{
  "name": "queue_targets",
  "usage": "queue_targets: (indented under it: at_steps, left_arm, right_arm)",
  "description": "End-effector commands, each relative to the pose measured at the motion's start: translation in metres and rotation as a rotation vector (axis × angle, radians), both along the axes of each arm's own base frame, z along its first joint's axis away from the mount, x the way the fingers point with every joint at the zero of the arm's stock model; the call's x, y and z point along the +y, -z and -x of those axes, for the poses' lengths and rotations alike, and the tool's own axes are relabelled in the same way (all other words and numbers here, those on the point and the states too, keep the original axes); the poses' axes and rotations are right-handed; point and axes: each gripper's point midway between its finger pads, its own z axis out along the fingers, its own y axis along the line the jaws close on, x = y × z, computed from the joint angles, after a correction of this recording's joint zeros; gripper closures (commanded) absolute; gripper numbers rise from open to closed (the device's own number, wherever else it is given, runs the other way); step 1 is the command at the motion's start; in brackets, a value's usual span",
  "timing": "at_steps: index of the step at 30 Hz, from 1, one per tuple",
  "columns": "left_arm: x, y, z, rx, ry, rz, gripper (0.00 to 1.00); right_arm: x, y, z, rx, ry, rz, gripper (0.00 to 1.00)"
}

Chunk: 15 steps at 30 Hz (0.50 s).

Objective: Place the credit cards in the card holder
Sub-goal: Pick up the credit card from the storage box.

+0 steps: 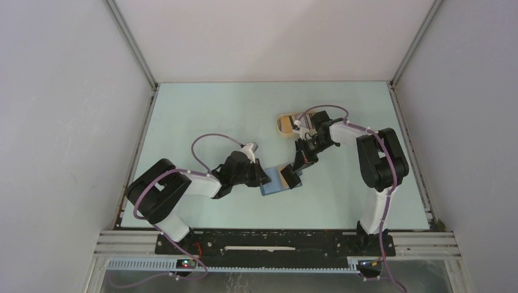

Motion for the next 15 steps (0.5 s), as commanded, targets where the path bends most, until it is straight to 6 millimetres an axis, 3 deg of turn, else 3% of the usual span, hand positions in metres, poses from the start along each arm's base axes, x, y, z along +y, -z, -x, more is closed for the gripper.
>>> queue_targets:
  at_steps: [1,9,15]
  left_arm:
    - [0.000,-0.003,0.004,-0.027,0.031,-0.004,0.89]
    - [0.001,-0.003,0.003,-0.029,0.030,-0.015,0.89]
    - [0.000,-0.011,0.001,-0.041,0.037,-0.019,0.87]
  right_arm:
    - [-0.001,0.003,-0.019,-0.038,0.057,0.067,1.00]
    - [-0.017,0.006,-0.027,-0.020,0.112,0.090,1.00]
    - [-0.014,-0.019,-0.021,-0.051,0.039,-0.058,1.00]
